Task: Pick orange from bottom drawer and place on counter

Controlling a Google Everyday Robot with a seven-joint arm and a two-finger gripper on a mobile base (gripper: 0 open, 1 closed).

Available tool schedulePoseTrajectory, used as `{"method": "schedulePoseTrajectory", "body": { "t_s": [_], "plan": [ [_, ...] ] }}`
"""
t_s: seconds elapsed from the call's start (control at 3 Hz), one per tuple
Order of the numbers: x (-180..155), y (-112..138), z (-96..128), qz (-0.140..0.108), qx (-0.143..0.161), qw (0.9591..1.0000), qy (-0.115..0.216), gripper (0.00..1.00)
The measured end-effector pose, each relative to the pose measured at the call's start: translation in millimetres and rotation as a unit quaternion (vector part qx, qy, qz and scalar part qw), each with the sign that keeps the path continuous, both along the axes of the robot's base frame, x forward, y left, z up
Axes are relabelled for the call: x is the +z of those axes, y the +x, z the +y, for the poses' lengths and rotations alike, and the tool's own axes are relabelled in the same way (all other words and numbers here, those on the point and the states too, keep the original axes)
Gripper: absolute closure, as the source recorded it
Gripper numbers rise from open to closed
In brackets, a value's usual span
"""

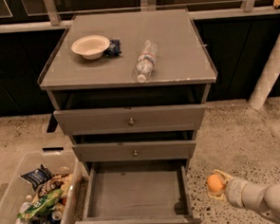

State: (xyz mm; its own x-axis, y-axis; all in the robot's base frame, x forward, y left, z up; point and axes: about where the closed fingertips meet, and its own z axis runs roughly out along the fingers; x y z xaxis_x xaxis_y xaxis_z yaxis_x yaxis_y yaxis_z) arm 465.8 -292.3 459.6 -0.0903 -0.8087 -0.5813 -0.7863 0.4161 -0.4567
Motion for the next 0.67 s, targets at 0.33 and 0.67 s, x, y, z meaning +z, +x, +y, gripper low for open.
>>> {"method": "schedulePoseTrajectory", "body": {
  "t_s": [0.33, 0.67],
  "plan": [
    [0.0, 0.0, 0.0, 0.000, 0.000, 1.0000, 0.000, 1.00],
    [29.5, 9.5, 11.8, -0.032, -0.005, 0.9995, 0.002, 1.00]
  ]
}}
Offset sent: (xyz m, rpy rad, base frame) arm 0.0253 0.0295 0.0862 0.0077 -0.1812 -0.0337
